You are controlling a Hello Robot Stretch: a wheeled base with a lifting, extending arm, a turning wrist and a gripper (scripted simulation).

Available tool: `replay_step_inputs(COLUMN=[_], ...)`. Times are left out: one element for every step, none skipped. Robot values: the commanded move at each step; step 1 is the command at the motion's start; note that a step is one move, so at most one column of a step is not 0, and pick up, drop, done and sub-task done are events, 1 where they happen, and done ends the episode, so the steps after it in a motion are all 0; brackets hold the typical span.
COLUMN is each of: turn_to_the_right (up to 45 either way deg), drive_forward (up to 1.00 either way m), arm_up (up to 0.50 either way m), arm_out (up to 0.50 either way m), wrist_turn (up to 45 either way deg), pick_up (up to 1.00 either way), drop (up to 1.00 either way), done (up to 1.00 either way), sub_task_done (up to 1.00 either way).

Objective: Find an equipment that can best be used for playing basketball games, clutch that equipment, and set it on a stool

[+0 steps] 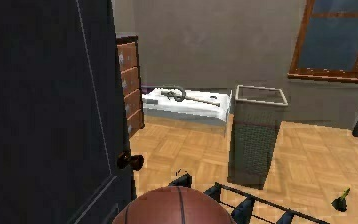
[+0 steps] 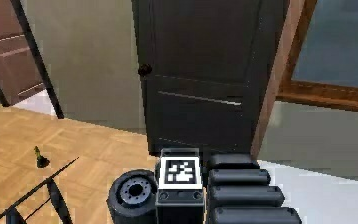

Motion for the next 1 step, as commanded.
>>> replay_step_inputs(turn_to_the_right=[6.0], drive_forward=[0.0], arm_up=[0.0], arm_out=[0.0], wrist_turn=[0.0], pick_up=[0.0], drop=[0.0], done=[0.0], sub_task_done=[0.0])
